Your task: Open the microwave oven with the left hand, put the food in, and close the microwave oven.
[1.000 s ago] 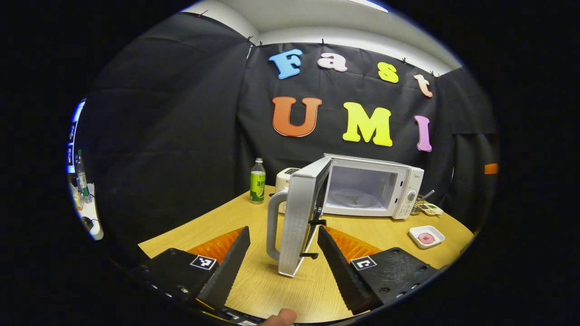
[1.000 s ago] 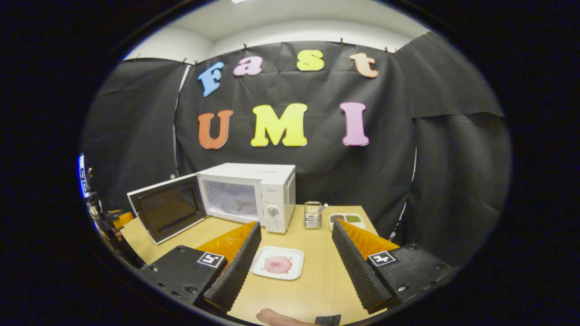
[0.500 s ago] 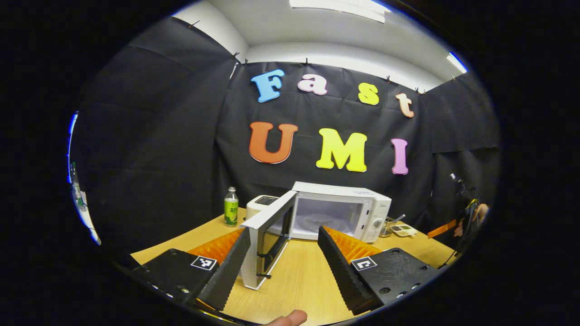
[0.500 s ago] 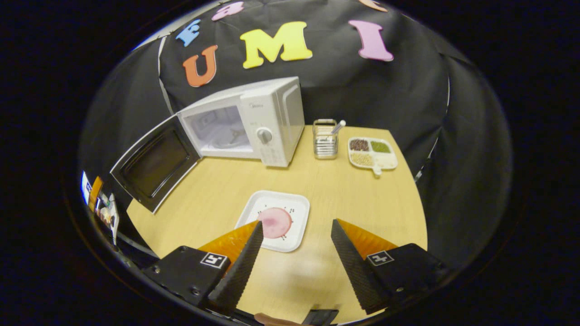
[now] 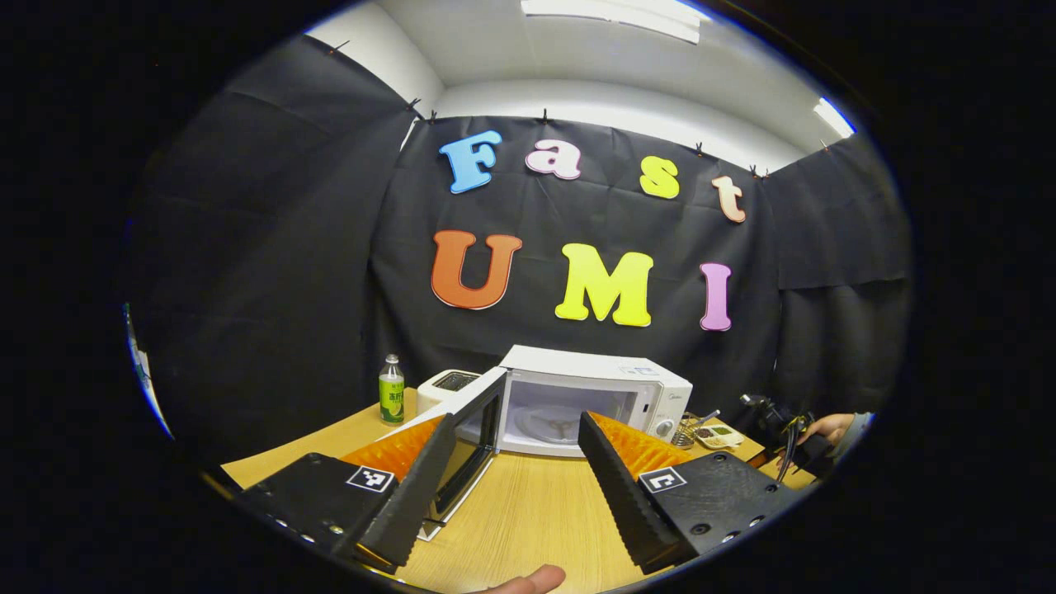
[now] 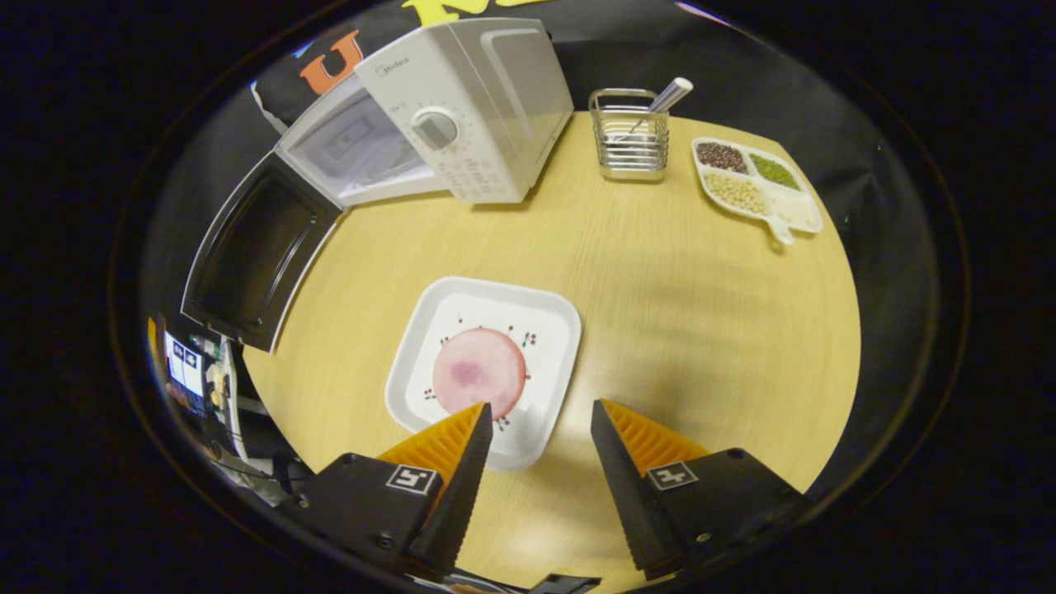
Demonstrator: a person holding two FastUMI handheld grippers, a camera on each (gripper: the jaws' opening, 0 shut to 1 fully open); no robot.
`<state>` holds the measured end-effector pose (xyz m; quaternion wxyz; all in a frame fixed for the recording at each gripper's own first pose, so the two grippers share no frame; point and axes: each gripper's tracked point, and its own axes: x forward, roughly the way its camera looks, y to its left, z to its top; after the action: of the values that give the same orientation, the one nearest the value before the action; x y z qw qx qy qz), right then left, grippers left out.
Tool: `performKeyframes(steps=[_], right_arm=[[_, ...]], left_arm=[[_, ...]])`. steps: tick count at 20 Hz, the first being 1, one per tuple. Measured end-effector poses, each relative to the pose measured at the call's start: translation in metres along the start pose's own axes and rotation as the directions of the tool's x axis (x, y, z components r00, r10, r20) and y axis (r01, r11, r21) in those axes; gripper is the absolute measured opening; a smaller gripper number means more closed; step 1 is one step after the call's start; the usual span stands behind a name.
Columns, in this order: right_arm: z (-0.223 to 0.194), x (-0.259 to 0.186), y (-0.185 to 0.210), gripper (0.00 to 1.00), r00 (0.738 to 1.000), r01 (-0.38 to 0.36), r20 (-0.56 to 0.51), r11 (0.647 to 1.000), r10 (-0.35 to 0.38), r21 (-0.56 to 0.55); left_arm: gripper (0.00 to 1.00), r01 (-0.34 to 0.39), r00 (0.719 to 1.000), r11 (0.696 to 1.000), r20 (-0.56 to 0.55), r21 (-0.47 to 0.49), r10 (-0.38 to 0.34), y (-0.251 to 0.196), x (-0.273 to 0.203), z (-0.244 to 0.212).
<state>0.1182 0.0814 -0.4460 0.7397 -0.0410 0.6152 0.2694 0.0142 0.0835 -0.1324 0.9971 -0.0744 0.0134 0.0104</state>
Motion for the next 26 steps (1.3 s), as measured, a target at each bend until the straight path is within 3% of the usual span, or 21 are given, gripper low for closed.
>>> performKeyframes(steps=[1, 2, 3, 4, 6, 7, 12, 16, 20, 23, 26], right_arm=[[0.0, 0.005, 0.0, 0.61, 1.0, -0.011, -0.016, 1.0, 0.011, -0.003], [0.001, 0.01, -0.001, 0.69, 1.0, -0.012, -0.027, 1.0, 0.012, -0.001], [0.002, 0.014, -0.004, 0.51, 0.999, -0.013, -0.031, 1.0, 0.013, 0.009], [0.005, 0.018, -0.006, 0.49, 0.999, -0.012, -0.029, 0.999, 0.013, 0.031], [0.005, 0.022, -0.005, 0.36, 0.998, -0.045, -0.048, 0.995, 0.049, 0.084], [0.008, 0.022, -0.006, 0.25, 0.997, -0.058, -0.046, 0.992, 0.064, 0.113], [0.005, 0.025, -0.013, 0.01, 0.983, -0.113, -0.118, 0.975, 0.137, 0.192], [0.008, 0.031, -0.019, 0.0, 0.971, -0.181, -0.116, 0.958, 0.211, 0.224], [0.009, 0.031, -0.015, 0.0, 0.947, -0.29, -0.046, 0.908, 0.318, 0.303], [0.009, 0.03, -0.015, 0.0, 0.937, -0.332, 0.007, 0.884, 0.349, 0.329], [0.008, 0.03, -0.011, 0.0, 0.918, -0.385, 0.071, 0.837, 0.39, 0.388]], left_arm=[[0.92, -0.01, 1.0, 1.0, 0.005, -0.01, 0.011, 0.002, 0.002, 0.003], [0.92, -0.016, 1.0, 1.0, 0.007, -0.014, 0.016, 0.003, 0.004, 0.005], [0.92, -0.018, 1.0, 1.0, 0.0, -0.019, 0.018, 0.003, 0.005, 0.006], [0.92, -0.03, 1.0, 0.999, -0.001, -0.019, 0.03, 0.006, 0.005, 0.006], [0.92, -0.042, 0.999, 0.999, 0.007, 0.0, 0.042, 0.008, 0.006, 0.012], [0.92, -0.035, 0.999, 0.999, 0.013, 0.013, 0.035, 0.005, 0.006, 0.014], [0.92, 0.001, 0.999, 0.999, 0.038, 0.05, -0.003, -0.012, 0.005, 0.02], [0.92, 0.017, 0.999, 0.999, 0.044, 0.05, -0.019, -0.021, 0.006, 0.02], [0.92, 0.029, 0.999, 0.997, 0.038, 0.068, -0.031, -0.027, 0.002, 0.02], [0.92, 0.039, 0.999, 0.997, 0.028, 0.068, -0.041, -0.032, 0.001, 0.017], [0.92, 0.046, 0.999, 0.997, 0.022, 0.069, -0.048, -0.036, -0.003, 0.019]])
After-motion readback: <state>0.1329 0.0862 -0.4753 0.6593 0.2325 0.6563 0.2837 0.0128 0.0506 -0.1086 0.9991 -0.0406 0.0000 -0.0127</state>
